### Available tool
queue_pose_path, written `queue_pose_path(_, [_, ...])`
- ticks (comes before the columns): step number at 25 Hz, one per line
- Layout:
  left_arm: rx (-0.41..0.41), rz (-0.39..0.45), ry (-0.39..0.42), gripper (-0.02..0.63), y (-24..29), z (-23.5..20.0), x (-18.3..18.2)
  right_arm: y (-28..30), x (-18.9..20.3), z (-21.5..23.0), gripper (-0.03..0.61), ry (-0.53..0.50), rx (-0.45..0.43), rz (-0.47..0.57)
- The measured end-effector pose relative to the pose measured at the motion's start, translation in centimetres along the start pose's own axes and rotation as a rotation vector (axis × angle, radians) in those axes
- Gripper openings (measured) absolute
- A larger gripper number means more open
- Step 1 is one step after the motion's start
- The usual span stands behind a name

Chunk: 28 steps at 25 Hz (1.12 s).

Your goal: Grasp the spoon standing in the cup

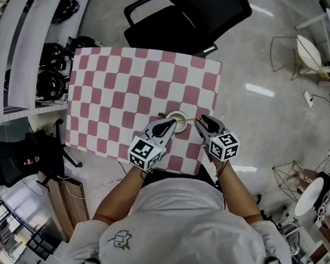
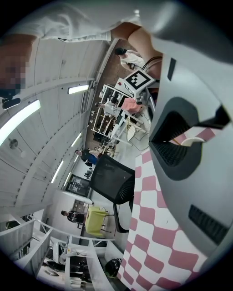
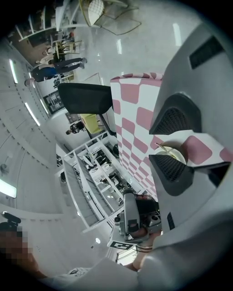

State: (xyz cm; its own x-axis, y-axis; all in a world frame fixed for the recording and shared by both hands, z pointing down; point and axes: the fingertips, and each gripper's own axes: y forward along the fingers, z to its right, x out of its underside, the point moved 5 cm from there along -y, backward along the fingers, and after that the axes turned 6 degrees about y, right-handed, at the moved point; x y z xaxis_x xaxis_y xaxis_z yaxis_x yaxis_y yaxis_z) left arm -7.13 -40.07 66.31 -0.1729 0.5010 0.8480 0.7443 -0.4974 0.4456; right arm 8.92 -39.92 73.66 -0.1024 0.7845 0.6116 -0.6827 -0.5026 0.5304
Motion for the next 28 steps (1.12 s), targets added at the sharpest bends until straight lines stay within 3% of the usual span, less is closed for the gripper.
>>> queue_pose_path(8, [-0.007,0.002,0.008,0.014,-0.4,-0.2,0.1,0.5,0.1,-0.1,0.049,-0.02,0.008,-0.019])
queue_pose_path(28, [-0.056,0.099,0.04,0.014,-3.2,3.0,-3.5,-1.7,-3.5,-5.9,0.032,-0.176,-0.101,0.038])
